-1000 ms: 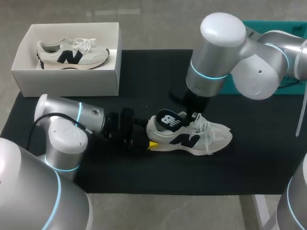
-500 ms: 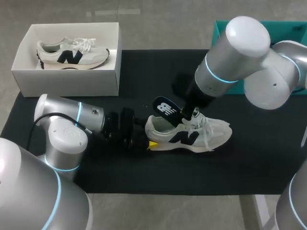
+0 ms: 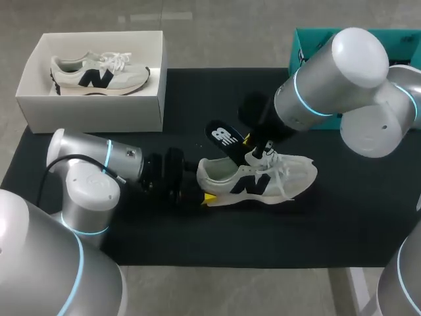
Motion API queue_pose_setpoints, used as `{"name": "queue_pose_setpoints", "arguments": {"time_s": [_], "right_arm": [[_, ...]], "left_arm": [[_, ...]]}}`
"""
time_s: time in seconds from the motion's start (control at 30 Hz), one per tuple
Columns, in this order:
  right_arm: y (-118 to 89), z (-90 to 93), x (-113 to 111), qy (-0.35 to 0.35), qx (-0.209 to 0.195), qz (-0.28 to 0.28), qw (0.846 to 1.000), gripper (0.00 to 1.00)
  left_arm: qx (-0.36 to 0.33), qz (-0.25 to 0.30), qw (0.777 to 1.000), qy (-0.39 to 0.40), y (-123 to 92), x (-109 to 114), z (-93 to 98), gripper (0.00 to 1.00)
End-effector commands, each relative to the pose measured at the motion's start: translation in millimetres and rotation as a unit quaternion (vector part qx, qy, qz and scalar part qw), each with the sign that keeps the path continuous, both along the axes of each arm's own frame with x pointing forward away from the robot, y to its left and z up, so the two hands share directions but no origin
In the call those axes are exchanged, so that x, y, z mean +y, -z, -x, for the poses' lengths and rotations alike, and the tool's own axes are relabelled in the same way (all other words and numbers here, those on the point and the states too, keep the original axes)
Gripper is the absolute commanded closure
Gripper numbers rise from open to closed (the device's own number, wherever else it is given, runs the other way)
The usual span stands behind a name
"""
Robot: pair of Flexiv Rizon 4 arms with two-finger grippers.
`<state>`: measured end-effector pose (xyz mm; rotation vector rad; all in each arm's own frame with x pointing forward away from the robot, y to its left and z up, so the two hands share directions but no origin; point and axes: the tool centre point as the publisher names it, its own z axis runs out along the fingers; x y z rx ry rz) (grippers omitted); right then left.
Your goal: Take the shoe out of the shoebox, open the shoe tongue, remove and reinsert the insole, then place the shoe into the shoebox
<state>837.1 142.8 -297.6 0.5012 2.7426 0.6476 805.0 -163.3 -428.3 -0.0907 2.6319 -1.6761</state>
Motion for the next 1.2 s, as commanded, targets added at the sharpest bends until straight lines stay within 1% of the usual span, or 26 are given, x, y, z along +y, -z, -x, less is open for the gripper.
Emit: {"name": "queue_pose_setpoints", "arguments": {"time_s": [0.03,0.17,0.33,0.47,0.67,0.9,1.07,1.13,1.2], "right_arm": [[9.8,-9.3,4.1,-0.006,0.003,-0.009,1.000,1.00],[16.6,-13.4,5.7,-0.011,0.009,-0.012,1.000,1.00],[23.1,-14.3,3.9,-0.012,0.016,-0.017,1.000,1.00],[24.9,-17.1,4.9,-0.016,0.018,-0.023,0.999,1.00],[22.8,-26.5,14.4,-0.032,0.011,-0.028,0.999,1.00],[7.8,-31.8,21.7,-0.046,-0.002,-0.029,0.999,1.00],[-3.5,-35.6,27.2,-0.057,-0.015,-0.050,0.997,1.00],[-14.1,-36.2,29.0,-0.061,-0.025,-0.063,0.996,1.00],[-28.9,-36.8,30.0,-0.064,-0.033,-0.064,0.995,1.00]], "left_arm": [[0.000,-0.001,1.000,0.001,2.9,-2.9,0.3,1.00],[0.000,-0.001,1.000,0.001,2.9,-2.9,0.3,1.00],[0.000,-0.001,1.000,0.001,2.9,-2.9,0.3,1.00],[0.000,-0.001,1.000,0.001,2.9,-2.9,0.3,1.00],[0.000,-0.001,1.000,0.001,2.9,-2.9,0.3,1.00],[0.000,-0.001,1.000,0.001,2.9,-2.9,0.3,1.00],[0.000,-0.001,1.000,0.001,2.9,-2.9,0.3,1.00],[0.000,-0.001,1.000,0.001,2.9,-2.9,0.3,1.00],[0.000,-0.001,1.000,0.001,2.9,-2.9,0.3,1.00]]}}
